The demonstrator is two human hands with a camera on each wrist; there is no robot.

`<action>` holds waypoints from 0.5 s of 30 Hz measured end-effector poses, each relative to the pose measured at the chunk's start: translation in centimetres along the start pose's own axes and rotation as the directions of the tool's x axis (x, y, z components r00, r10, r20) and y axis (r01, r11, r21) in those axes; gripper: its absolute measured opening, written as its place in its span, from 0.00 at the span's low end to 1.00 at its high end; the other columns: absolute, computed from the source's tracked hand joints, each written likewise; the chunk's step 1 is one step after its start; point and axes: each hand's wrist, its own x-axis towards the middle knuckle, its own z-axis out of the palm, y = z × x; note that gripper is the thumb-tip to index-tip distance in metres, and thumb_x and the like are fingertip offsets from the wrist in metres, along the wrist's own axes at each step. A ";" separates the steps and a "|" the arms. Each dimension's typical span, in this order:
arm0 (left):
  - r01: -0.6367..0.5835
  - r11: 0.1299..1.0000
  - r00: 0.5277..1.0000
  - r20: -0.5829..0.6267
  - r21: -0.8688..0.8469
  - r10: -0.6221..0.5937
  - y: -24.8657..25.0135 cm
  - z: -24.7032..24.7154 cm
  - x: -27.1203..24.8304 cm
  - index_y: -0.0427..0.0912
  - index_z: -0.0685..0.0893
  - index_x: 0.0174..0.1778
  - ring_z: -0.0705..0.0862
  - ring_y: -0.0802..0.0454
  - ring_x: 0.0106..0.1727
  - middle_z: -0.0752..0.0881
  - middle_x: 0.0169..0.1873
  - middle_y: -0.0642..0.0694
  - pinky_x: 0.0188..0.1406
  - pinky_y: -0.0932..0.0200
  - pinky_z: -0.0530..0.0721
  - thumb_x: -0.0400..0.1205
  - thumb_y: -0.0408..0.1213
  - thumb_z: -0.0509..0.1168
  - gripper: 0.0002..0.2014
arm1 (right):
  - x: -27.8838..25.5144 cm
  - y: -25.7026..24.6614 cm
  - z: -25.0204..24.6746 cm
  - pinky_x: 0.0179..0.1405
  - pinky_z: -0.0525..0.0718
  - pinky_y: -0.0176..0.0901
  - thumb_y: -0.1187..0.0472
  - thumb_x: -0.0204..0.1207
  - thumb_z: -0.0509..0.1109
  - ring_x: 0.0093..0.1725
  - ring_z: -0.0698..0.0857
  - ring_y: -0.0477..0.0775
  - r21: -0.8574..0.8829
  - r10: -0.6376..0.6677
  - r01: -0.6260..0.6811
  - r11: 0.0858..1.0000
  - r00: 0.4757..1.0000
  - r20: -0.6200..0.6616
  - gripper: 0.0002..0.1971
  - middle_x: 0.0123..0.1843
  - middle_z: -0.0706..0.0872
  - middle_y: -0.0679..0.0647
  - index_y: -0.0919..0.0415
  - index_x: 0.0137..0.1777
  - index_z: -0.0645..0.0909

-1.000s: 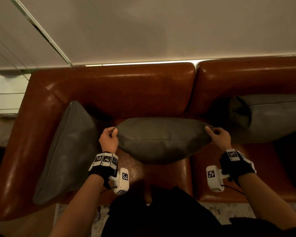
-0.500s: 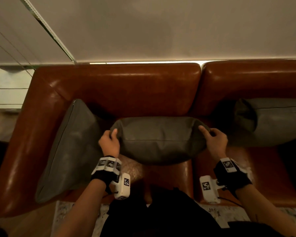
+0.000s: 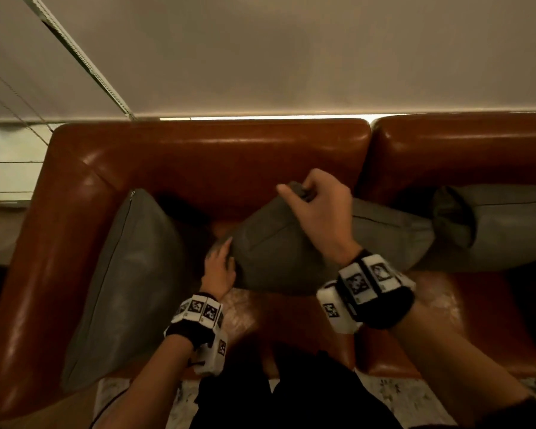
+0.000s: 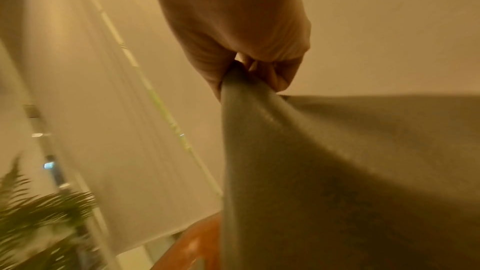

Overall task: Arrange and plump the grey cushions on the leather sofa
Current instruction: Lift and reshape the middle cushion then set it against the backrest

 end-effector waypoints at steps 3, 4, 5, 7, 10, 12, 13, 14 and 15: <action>0.089 0.968 0.989 0.140 -0.235 -0.057 0.7 0.3 0.7 0.42 0.57 0.81 0.69 0.40 0.78 0.70 0.76 0.37 0.77 0.42 0.68 0.75 0.42 0.60 0.37 | 0.3 -2.6 7.4 0.35 0.67 0.46 0.49 0.74 0.71 0.39 0.81 0.60 -0.091 -0.043 0.062 0.994 0.978 0.202 0.16 0.38 0.81 0.57 0.56 0.36 0.69; 0.152 0.936 0.983 0.149 -0.318 -0.109 1.5 -0.1 0.8 0.43 0.56 0.81 0.70 0.40 0.77 0.70 0.76 0.38 0.76 0.45 0.69 0.75 0.41 0.63 0.38 | 0.2 -2.8 10.1 0.37 0.69 0.47 0.49 0.76 0.69 0.43 0.82 0.62 -0.121 -0.020 0.058 0.991 0.955 0.297 0.15 0.44 0.82 0.59 0.59 0.40 0.71; 0.189 0.908 0.978 0.152 -0.373 -0.141 1.8 -0.3 1.1 0.41 0.57 0.81 0.73 0.41 0.75 0.72 0.74 0.37 0.73 0.51 0.72 0.77 0.37 0.64 0.36 | 0.0 -2.5 12.4 0.39 0.72 0.49 0.49 0.78 0.67 0.48 0.82 0.63 -0.142 0.023 0.039 0.989 0.912 0.410 0.15 0.49 0.82 0.60 0.62 0.45 0.74; 0.216 0.857 0.976 0.138 -0.467 -0.171 2.5 -0.7 1.9 0.32 0.59 0.78 0.75 0.42 0.67 0.73 0.71 0.33 0.56 0.69 0.76 0.82 0.26 0.59 0.27 | -0.9 -1.2 15.8 0.53 0.77 0.54 0.53 0.82 0.61 0.60 0.80 0.66 -0.178 0.111 0.012 0.984 0.739 0.665 0.16 0.61 0.80 0.64 0.66 0.59 0.74; 0.134 0.748 0.987 0.020 -0.650 -0.159 1.7 -1.5 4.4 0.35 0.55 0.80 0.74 0.44 0.68 0.70 0.74 0.32 0.60 0.68 0.74 0.80 0.18 0.57 0.32 | -2.7 2.4 17.2 0.73 0.68 0.58 0.65 0.82 0.57 0.74 0.72 0.62 -0.142 0.032 0.139 0.980 0.594 0.804 0.16 0.72 0.76 0.63 0.67 0.68 0.76; 0.087 0.704 0.993 0.004 -0.705 -0.118 0.8 -1.7 6.2 0.42 0.45 0.82 0.69 0.45 0.77 0.65 0.79 0.38 0.76 0.55 0.68 0.78 0.17 0.62 0.43 | -3.8 5.9 16.0 0.80 0.58 0.59 0.65 0.81 0.58 0.79 0.67 0.57 -0.146 -0.027 0.206 0.968 0.659 0.751 0.19 0.76 0.74 0.57 0.61 0.71 0.74; 0.065 0.735 0.997 0.010 -0.675 -0.079 0.6 -1.7 6.8 0.45 0.40 0.82 0.66 0.46 0.79 0.62 0.80 0.41 0.79 0.50 0.65 0.76 0.21 0.67 0.48 | -4.2 8.0 15.1 0.80 0.55 0.64 0.63 0.79 0.60 0.81 0.64 0.55 -0.206 -0.043 0.278 0.938 0.685 0.727 0.22 0.78 0.71 0.54 0.58 0.74 0.72; 0.050 0.771 0.999 0.023 -0.635 -0.046 0.7 -1.7 7.4 0.48 0.37 0.82 0.64 0.48 0.80 0.61 0.81 0.43 0.81 0.46 0.63 0.73 0.26 0.72 0.54 | -4.6 10.1 14.0 0.79 0.54 0.70 0.62 0.76 0.65 0.82 0.62 0.57 -0.290 -0.074 0.395 0.871 0.691 0.719 0.27 0.80 0.68 0.53 0.54 0.77 0.69; 0.039 0.813 0.999 0.025 -0.581 -0.029 0.9 -1.7 8.0 0.50 0.35 0.81 0.62 0.50 0.81 0.59 0.82 0.45 0.81 0.45 0.61 0.70 0.31 0.75 0.58 | -4.8 12.0 12.7 0.76 0.54 0.77 0.62 0.70 0.70 0.82 0.61 0.59 -0.374 -0.094 0.529 0.762 0.661 0.745 0.34 0.82 0.65 0.53 0.51 0.78 0.66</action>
